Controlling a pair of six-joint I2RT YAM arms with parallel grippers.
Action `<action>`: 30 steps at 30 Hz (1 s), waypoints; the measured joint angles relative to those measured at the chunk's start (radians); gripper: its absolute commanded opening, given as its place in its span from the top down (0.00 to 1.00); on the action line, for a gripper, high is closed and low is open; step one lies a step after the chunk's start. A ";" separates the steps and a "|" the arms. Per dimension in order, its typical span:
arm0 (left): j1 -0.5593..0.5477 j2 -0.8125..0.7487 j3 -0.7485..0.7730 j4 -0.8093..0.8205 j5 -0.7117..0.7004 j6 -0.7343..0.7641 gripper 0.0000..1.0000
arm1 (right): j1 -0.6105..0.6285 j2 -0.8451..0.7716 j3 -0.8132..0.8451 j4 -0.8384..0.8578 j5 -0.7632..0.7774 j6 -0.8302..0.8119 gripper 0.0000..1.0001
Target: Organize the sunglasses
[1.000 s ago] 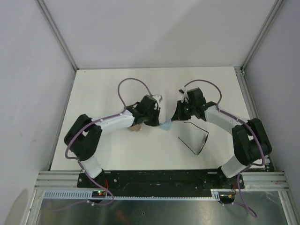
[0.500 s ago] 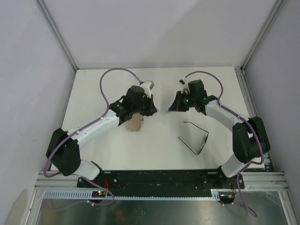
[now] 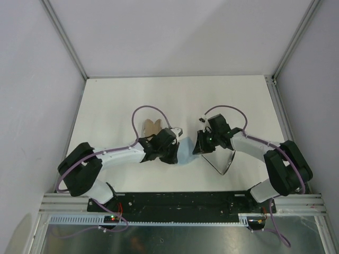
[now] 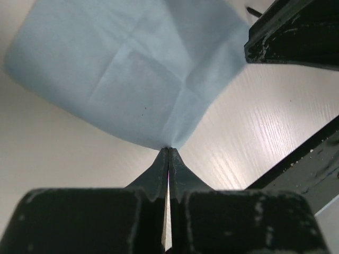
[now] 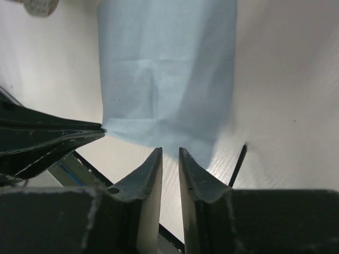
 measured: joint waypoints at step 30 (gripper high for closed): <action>0.093 -0.205 -0.013 0.040 -0.017 0.007 0.52 | 0.152 -0.472 -0.055 -0.100 0.520 0.100 1.00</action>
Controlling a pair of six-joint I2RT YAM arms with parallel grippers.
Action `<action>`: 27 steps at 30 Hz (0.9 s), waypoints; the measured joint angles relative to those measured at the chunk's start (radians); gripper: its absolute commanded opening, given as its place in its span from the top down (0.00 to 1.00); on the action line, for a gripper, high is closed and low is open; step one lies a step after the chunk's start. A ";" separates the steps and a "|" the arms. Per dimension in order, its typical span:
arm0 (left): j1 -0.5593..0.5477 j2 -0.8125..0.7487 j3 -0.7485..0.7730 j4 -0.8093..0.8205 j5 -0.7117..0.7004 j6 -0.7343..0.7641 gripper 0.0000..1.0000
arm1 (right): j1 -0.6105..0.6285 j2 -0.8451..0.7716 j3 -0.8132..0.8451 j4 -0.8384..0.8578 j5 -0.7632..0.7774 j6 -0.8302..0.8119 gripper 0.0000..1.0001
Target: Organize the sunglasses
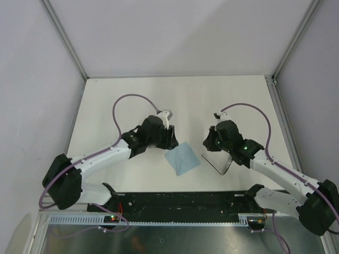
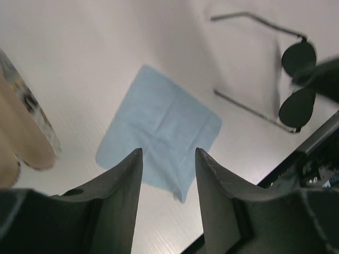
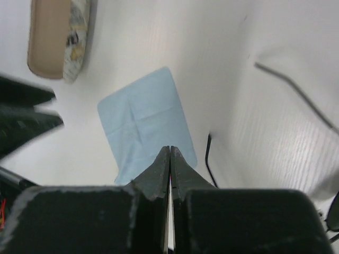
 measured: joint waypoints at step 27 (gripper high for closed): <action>0.058 0.474 0.334 0.048 0.108 0.192 0.57 | 0.146 0.177 -0.150 -0.134 0.120 0.288 1.00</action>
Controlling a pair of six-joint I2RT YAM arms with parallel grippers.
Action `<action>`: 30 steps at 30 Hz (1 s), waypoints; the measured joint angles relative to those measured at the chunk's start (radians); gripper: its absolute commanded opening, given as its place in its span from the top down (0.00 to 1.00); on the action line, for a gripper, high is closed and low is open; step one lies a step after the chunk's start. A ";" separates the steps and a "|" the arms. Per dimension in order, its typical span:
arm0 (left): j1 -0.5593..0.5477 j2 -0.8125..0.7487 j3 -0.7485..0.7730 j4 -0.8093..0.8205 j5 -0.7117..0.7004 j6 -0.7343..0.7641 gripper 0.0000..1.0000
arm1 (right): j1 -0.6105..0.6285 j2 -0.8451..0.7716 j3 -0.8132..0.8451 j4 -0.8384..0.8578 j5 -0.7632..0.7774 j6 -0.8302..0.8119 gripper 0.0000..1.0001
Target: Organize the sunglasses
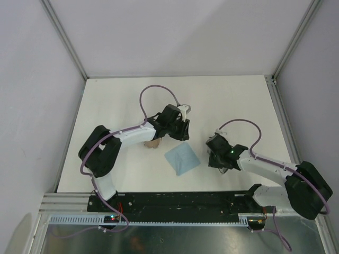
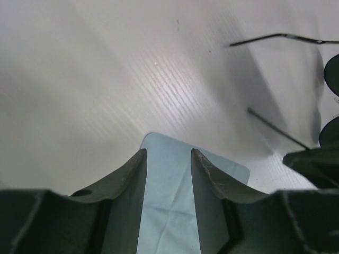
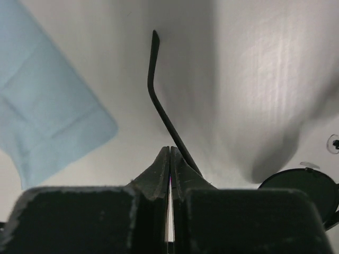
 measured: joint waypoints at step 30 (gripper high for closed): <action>0.006 0.103 -0.023 0.107 0.026 0.048 0.59 | 0.016 0.214 0.113 0.115 -0.123 -0.152 1.00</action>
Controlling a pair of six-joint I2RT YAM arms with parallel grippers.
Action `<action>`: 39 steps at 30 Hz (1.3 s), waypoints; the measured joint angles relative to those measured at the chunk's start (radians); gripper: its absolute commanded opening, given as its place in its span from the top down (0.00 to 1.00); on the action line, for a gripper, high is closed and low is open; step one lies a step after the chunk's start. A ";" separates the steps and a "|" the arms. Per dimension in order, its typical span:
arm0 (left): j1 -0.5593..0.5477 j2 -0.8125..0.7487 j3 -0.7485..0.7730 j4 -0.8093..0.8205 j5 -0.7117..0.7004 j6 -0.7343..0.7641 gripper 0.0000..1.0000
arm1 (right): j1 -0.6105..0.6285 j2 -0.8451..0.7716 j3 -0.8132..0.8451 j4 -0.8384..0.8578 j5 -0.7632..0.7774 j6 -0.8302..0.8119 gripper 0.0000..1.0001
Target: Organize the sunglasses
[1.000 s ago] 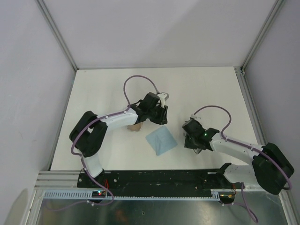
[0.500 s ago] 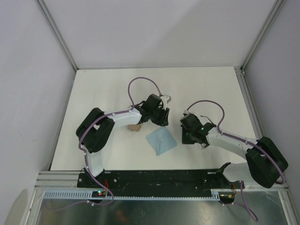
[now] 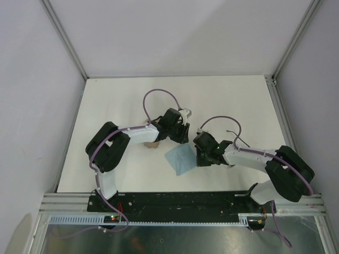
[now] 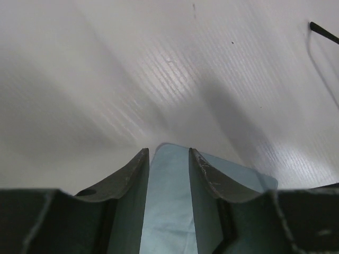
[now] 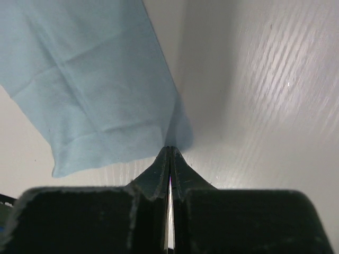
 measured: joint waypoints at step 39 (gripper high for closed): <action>0.065 0.045 0.003 0.030 0.083 0.003 0.64 | -0.034 0.052 0.146 -0.055 -0.111 -0.183 1.00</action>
